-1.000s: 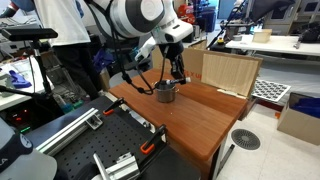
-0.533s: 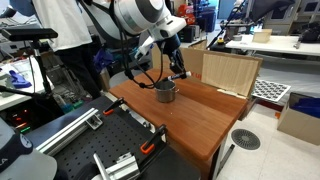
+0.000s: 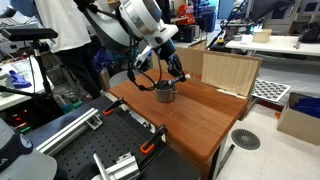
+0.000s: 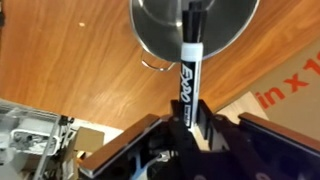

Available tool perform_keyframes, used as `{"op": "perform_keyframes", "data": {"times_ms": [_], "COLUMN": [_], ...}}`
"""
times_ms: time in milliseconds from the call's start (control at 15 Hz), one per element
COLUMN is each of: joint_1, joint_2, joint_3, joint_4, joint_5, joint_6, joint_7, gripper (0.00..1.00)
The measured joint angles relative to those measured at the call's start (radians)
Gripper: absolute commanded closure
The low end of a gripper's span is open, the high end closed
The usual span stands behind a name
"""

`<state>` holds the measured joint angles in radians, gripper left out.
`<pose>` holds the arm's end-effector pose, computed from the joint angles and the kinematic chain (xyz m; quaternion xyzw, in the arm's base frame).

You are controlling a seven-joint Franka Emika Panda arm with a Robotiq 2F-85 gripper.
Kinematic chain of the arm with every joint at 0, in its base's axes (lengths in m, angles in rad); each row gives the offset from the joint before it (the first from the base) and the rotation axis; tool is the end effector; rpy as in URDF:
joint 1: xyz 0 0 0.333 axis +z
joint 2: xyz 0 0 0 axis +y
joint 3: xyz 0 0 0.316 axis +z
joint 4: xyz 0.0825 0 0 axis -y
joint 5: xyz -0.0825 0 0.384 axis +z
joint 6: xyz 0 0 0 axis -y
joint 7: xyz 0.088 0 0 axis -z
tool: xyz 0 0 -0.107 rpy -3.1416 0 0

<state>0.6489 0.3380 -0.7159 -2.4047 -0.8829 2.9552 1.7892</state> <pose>0.5046 0.0076 0.2172 0.8631 -0.4380 0.2367 0.0852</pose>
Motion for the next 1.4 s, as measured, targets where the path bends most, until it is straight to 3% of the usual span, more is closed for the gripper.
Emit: {"op": "perform_keyframes", "data": {"times_ms": [267,533,600,667,800,1133,1400], "joint_1": [0.122,0.205,0.215,0.222,0.225,0.223,0.221], "joint_2": [0.051,0.094,0.1,0.102,0.102,0.102,0.093], "joint_3": [-0.093,-0.131,-0.131,-0.131,-0.131,-0.134,-0.135], "joint_4": [0.011,0.01,0.007,0.003,-0.001,-0.014,-0.029], "joint_5": [-0.151,-0.223,-0.226,-0.226,-0.226,-0.225,-0.22], "joint_6": [-0.006,-0.024,-0.028,-0.029,-0.032,-0.05,-0.048], "joint_7": [0.155,0.25,0.257,0.257,0.257,0.257,0.249], "gripper": [0.95,0.95,0.54,0.53,0.4,0.02,0.0]}}
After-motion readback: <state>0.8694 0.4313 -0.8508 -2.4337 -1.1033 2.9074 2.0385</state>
